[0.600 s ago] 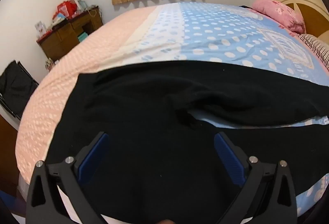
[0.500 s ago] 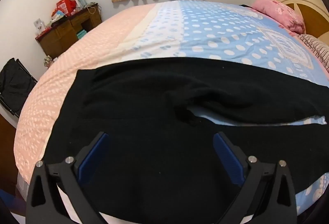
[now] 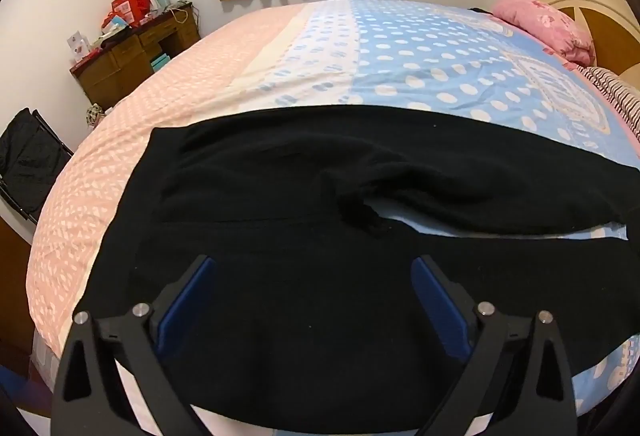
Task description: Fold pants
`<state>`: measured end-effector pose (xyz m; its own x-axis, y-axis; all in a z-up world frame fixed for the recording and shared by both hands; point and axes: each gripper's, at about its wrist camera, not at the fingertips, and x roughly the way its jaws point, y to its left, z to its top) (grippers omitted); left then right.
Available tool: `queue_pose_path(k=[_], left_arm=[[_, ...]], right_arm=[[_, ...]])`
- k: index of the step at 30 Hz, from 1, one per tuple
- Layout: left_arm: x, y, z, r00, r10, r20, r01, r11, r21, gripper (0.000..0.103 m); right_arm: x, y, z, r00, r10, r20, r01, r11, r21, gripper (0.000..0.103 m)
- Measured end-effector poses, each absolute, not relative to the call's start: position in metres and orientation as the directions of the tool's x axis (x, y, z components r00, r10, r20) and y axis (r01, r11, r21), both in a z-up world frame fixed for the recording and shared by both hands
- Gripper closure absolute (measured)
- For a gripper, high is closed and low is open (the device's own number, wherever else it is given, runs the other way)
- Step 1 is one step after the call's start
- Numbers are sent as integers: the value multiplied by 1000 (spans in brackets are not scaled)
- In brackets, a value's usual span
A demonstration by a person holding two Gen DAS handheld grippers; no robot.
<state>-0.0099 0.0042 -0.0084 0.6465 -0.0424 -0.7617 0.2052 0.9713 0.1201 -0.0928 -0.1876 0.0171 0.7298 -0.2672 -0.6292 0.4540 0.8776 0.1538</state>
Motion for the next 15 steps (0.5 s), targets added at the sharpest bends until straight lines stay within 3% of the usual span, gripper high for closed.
queue_pose_path(k=[15], left_arm=[[-8, 8, -8, 651, -29, -759, 203, 969, 138, 4]], right_arm=[[-93, -187, 15, 724, -266, -636, 459, 874, 157, 1]])
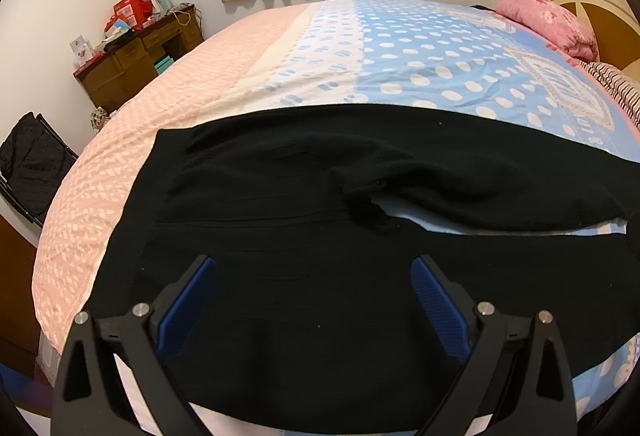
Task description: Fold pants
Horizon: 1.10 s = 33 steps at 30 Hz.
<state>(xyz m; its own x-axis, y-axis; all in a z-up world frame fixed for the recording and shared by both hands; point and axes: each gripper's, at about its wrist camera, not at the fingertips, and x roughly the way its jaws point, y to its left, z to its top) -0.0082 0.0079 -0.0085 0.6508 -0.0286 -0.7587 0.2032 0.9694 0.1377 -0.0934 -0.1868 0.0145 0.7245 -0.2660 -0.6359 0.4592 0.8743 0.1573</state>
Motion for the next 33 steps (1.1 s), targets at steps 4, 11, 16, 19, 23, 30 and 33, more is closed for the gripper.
queue_pose_path(k=[4, 11, 16, 19, 23, 30, 33], left_arm=[[-9, 8, -8, 651, -27, -759, 203, 969, 139, 4], [-9, 9, -8, 649, -29, -760, 205, 969, 138, 4], [-11, 10, -8, 648, -32, -761, 205, 970, 134, 4], [-11, 10, -8, 648, -32, -761, 206, 969, 134, 4], [-11, 10, -8, 647, -32, -761, 205, 970, 134, 4], [-11, 10, -8, 647, -32, -762, 205, 969, 134, 4], [-11, 10, -8, 646, -32, -762, 205, 970, 132, 4]], right_arm=[[-94, -187, 14, 724, -265, -637, 458, 875, 157, 1], [-93, -187, 14, 724, -262, -638, 458, 875, 160, 1], [-94, -186, 12, 721, -255, -644, 454, 876, 163, 1], [-94, -186, 12, 722, -255, -643, 454, 876, 162, 1], [-94, -186, 12, 722, -254, -644, 454, 876, 163, 1], [-95, -186, 12, 721, -252, -646, 452, 877, 163, 1], [-95, -186, 13, 722, -252, -645, 452, 877, 163, 1]])
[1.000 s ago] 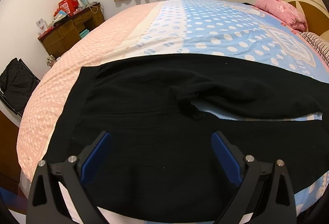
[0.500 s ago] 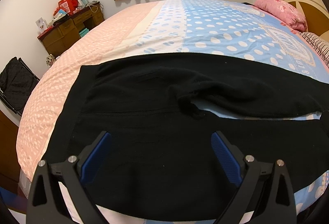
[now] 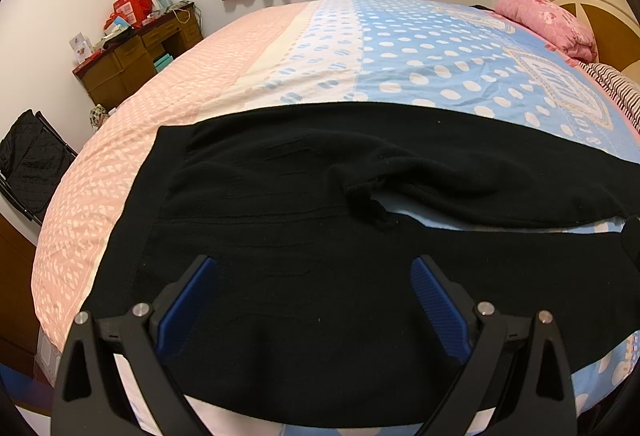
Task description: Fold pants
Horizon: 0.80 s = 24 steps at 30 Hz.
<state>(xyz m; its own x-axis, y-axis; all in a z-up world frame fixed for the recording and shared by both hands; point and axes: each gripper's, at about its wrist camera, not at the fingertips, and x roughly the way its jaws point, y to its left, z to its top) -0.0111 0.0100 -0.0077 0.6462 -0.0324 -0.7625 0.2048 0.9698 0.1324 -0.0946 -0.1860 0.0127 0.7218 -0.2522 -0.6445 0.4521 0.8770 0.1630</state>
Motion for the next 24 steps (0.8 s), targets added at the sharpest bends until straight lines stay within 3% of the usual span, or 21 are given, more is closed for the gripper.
queue_pose_path(k=[24], left_arm=[[-11, 9, -6, 635, -33, -772, 206, 970, 128, 4]], right_arm=[[-95, -183, 13, 720, -246, -649, 445, 881, 160, 1]])
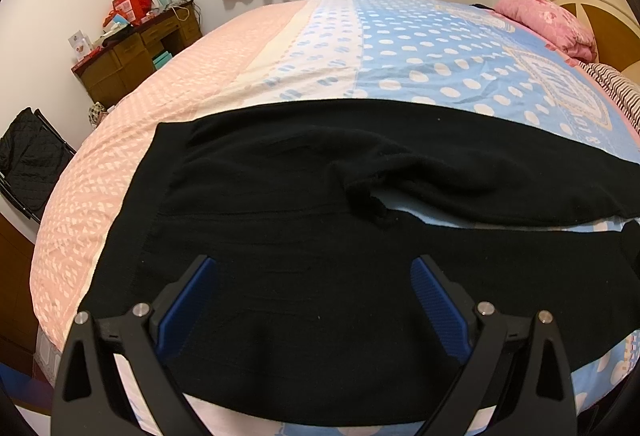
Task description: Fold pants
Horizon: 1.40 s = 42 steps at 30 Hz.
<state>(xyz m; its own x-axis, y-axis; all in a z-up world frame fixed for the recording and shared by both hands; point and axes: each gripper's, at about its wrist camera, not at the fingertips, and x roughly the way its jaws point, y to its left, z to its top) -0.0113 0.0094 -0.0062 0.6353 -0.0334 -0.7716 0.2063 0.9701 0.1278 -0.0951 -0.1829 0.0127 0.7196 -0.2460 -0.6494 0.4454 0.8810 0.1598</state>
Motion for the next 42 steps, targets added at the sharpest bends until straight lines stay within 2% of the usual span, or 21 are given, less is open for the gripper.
queue_pose_path(k=[16, 24, 26, 28, 29, 36, 42], left_arm=[[-3, 11, -19, 602, -46, -797, 230, 966, 118, 3], [28, 43, -17, 599, -1, -801, 169, 978, 125, 3], [42, 50, -11, 608, 4, -794, 154, 981, 122, 3], [55, 50, -7, 622, 24, -782, 145, 979, 145, 3], [60, 52, -6, 631, 40, -775, 137, 977, 162, 3], [100, 64, -18, 603, 88, -793, 84, 981, 173, 3], [118, 66, -36, 557, 102, -824, 74, 982, 172, 3]], right_arm=[[-80, -188, -4, 693, -210, -690, 411, 901, 138, 1], [-11, -202, 10, 703, -113, -702, 222, 973, 66, 2], [21, -200, 9, 694, -106, -712, 153, 988, 2, 11], [50, -195, 4, 675, -104, -730, 93, 994, -56, 31], [66, -191, 0, 669, -88, -738, 51, 996, -73, 34], [151, -176, -31, 617, 33, -786, -96, 995, -34, 35], [182, -165, -57, 556, 88, -826, -173, 985, -12, 35]])
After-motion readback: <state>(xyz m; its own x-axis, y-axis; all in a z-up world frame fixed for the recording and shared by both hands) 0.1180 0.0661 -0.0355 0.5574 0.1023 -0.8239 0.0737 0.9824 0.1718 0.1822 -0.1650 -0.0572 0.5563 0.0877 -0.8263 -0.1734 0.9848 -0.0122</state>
